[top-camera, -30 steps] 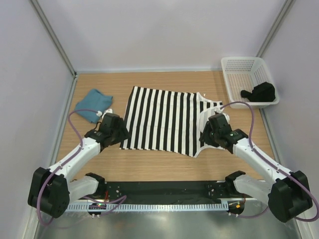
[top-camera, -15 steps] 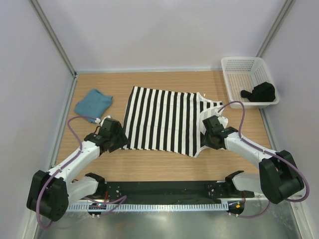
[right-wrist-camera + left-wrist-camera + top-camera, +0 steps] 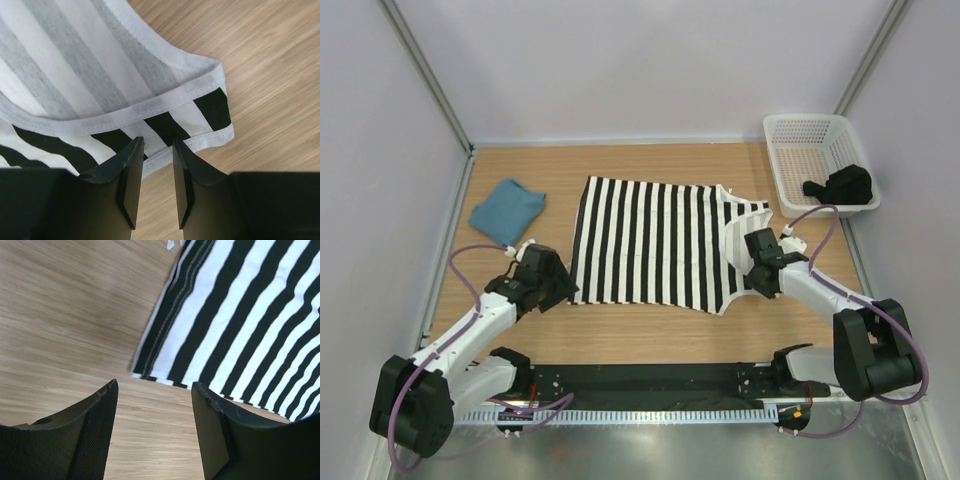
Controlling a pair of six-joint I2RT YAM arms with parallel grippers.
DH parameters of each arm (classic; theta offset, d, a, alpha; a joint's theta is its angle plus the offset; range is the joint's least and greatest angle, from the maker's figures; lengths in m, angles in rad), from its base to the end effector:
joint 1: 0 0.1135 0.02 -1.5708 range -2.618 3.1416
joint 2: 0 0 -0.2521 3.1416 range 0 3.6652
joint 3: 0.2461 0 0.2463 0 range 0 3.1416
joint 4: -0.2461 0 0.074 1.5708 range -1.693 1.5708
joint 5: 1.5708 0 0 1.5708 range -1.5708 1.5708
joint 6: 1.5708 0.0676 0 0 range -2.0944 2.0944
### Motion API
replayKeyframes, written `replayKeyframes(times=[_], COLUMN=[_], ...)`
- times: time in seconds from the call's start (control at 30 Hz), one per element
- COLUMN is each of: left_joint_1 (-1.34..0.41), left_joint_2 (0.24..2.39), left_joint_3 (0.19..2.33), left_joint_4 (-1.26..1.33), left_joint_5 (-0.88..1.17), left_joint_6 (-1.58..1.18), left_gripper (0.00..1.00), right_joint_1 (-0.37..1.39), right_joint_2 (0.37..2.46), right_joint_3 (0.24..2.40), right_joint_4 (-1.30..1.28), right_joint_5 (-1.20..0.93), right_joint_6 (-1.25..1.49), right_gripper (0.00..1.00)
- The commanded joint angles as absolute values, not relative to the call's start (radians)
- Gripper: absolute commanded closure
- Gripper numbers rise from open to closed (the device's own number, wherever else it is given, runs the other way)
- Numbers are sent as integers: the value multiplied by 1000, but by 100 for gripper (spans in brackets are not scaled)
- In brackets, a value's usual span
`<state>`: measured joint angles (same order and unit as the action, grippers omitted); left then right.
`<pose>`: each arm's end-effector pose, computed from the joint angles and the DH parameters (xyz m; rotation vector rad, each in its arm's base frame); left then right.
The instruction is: Fold and stack the tank tops
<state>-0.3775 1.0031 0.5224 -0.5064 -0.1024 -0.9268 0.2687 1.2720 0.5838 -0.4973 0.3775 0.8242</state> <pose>0.1902 -0.0680 0.1509 -0.7417 2.4852 -0.3672 0.2186 0.0343 0.1222 0.8111 2.4892 -0.1618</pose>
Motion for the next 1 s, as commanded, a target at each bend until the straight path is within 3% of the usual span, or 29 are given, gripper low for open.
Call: replayKeyframes(times=[0.0, 0.07, 0.37, 0.47, 0.6, 0.67, 0.97], left_joint_1=[-377, -379, -379, -379, -383, -391, -413], left_joint_2=[985, 985, 982, 992, 1023, 1035, 1049], left_joint_3=[502, 488, 472, 474, 480, 486, 469], left_joint_4=[-486, -473, -488, -495, -492, -492, -485], left_joint_5=[-86, -77, -86, -87, -81, -77, -87], left_joint_6=[-985, -1006, -1034, -1034, -1031, -1026, -1048], left_gripper=[39, 40, 43, 43, 46, 49, 51], right_joint_1=[206, 201, 271, 356, 414, 469, 580], right_joint_2=[1316, 1321, 1154, 1132, 1166, 1152, 1098], right_joint_3=[569, 571, 688, 748, 773, 766, 640], right_joint_4=[-545, -528, -672, -724, -779, -790, -766], right_joint_5=[465, 437, 465, 411, 264, 255, 164], right_joint_6=[907, 887, 812, 776, 759, 770, 816], right_gripper=[64, 65, 51, 50, 60, 60, 50])
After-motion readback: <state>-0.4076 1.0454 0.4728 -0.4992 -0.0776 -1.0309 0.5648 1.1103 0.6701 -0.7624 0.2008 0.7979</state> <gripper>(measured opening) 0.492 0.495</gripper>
